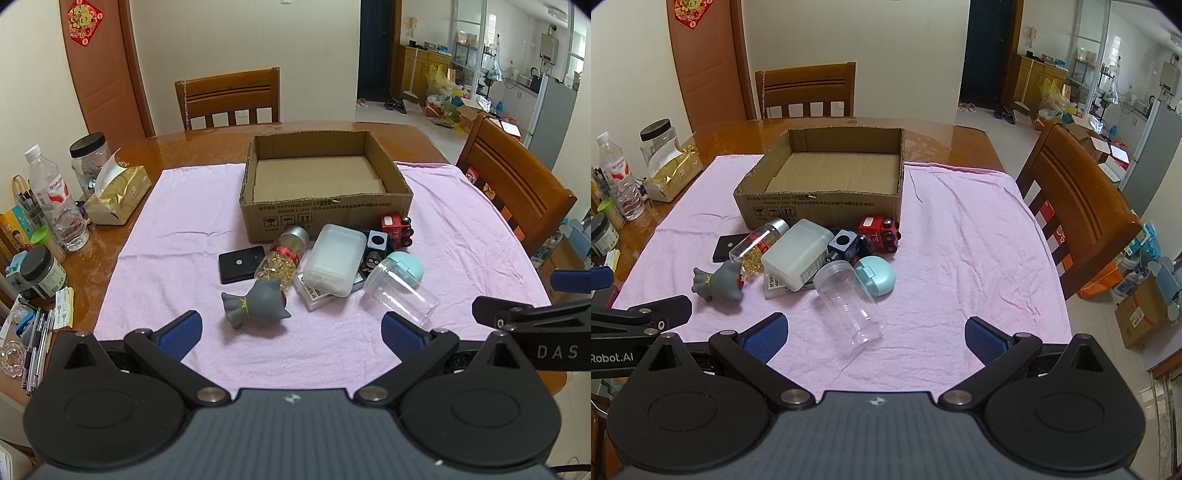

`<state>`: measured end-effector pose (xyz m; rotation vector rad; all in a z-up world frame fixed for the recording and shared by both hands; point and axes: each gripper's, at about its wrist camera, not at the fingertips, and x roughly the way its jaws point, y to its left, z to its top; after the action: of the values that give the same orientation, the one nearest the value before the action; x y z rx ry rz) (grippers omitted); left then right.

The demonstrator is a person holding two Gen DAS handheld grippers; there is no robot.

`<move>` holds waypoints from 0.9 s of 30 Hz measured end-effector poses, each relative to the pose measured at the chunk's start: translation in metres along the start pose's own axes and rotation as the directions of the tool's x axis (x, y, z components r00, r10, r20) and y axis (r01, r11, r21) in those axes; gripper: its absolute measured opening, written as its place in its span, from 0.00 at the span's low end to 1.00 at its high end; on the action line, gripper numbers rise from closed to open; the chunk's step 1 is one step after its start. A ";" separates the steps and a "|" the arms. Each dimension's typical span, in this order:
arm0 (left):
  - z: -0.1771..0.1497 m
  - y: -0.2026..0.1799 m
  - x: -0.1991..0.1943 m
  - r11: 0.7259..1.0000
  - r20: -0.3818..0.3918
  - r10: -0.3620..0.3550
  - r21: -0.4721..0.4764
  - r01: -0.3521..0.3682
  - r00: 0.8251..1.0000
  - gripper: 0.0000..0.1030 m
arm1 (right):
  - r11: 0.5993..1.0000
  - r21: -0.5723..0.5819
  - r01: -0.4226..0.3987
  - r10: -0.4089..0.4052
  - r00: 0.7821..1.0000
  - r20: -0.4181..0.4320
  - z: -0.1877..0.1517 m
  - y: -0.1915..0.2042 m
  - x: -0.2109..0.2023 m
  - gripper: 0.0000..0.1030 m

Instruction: Organize rigid objects

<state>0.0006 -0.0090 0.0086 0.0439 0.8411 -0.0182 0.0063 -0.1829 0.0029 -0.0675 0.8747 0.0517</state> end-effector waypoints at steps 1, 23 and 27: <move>0.000 0.000 -0.001 1.000 0.001 0.000 0.000 0.000 1.000 0.99 | 1.000 0.000 -0.002 0.002 1.000 0.001 0.000 -0.001 -0.001 1.00; 0.004 -0.007 -0.010 1.000 0.010 0.023 -0.009 -0.023 1.000 0.99 | 0.999 -0.017 -0.030 0.031 0.999 0.023 0.005 -0.008 -0.005 1.00; 0.004 -0.008 -0.011 1.000 0.012 0.023 -0.011 -0.023 1.000 0.99 | 0.999 -0.015 -0.034 0.034 0.999 0.026 0.006 -0.010 -0.006 1.00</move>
<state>-0.0036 -0.0171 0.0190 0.0436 0.8287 0.0076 0.0082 -0.1920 0.0116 -0.0655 0.8490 0.0904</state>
